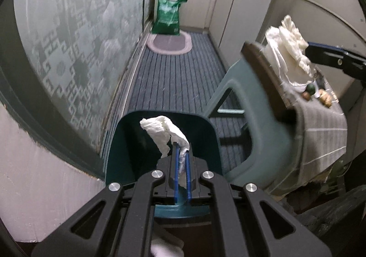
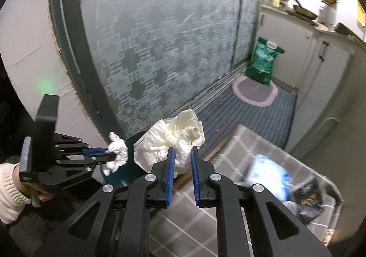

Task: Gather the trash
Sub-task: 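Carry both tissues to the teal bin and open both grippers over it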

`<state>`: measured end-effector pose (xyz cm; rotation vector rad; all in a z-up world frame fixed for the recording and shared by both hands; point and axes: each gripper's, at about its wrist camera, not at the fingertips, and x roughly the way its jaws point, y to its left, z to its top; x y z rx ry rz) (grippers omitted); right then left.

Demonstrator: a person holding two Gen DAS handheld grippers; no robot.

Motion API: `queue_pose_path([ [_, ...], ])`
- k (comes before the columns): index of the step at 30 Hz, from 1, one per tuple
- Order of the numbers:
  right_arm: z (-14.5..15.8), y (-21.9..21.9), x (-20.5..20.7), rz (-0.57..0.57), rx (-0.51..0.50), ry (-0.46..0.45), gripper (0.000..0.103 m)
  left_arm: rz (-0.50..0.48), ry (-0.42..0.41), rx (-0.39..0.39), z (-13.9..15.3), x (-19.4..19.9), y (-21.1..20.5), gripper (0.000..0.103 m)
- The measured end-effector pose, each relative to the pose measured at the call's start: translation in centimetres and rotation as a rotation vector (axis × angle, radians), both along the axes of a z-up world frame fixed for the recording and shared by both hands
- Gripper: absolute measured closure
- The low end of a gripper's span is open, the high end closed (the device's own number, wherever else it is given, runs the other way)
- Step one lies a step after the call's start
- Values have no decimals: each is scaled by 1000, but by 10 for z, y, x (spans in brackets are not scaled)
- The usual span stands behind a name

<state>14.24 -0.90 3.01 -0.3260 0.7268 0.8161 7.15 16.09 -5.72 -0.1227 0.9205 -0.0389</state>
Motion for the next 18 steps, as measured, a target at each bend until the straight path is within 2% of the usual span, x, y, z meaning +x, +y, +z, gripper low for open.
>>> queue_pose_path([
  [3, -9, 20, 1, 22, -22, 26, 89, -8, 38, 4, -12, 0, 5, 92],
  [5, -16, 34, 2, 30, -43, 43, 89, -3, 43, -12, -17, 0, 11, 91],
  [8, -29, 50, 3, 37, -80, 68, 89, 7, 51, 5, -21, -3, 18, 89],
  [9, -33, 55, 3, 39, -92, 76, 89, 10, 51, 3, -22, -4, 20, 86],
  [12, -48, 71, 5, 45, -130, 97, 89, 21, 40, 6, -19, -8, 27, 79],
  [18, -73, 94, 12, 36, -184, 131, 89, 14, 4, 17, -10, -18, 31, 77],
])
